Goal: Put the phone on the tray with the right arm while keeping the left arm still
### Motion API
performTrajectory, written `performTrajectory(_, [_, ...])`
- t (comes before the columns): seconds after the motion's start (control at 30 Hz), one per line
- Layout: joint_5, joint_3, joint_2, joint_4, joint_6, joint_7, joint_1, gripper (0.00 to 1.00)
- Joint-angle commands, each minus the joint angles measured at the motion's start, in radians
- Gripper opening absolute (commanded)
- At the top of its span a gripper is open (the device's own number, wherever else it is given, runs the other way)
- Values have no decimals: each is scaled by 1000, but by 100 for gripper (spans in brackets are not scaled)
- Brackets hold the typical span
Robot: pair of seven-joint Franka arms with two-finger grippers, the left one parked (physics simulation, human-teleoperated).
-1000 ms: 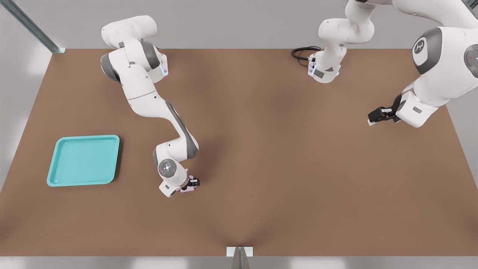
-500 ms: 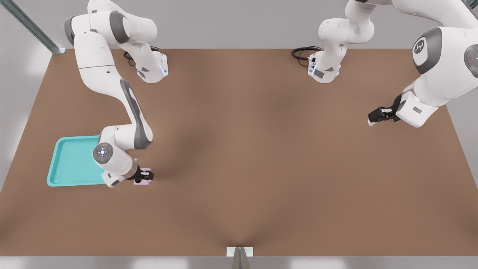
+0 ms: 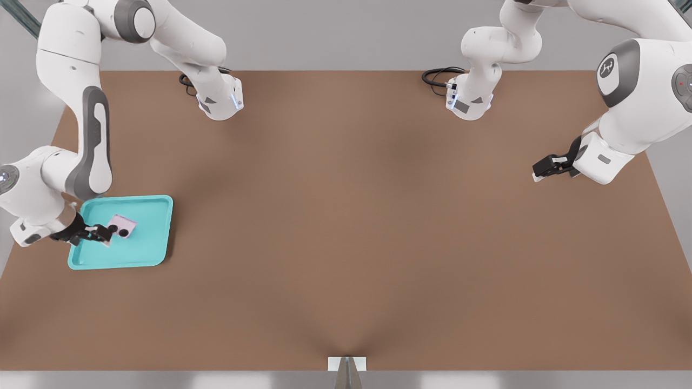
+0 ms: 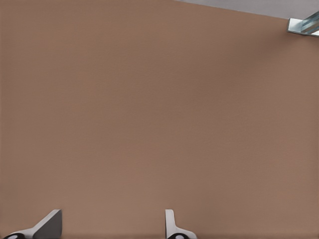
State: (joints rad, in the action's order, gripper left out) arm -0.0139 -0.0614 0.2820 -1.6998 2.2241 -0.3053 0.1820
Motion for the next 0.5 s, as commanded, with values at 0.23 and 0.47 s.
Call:
performTrajectory(0.23, [42, 17, -116, 243, -713, 321, -193, 100])
performTrajectory(0.47, [49, 18, -116, 246, -681, 239, -193, 100])
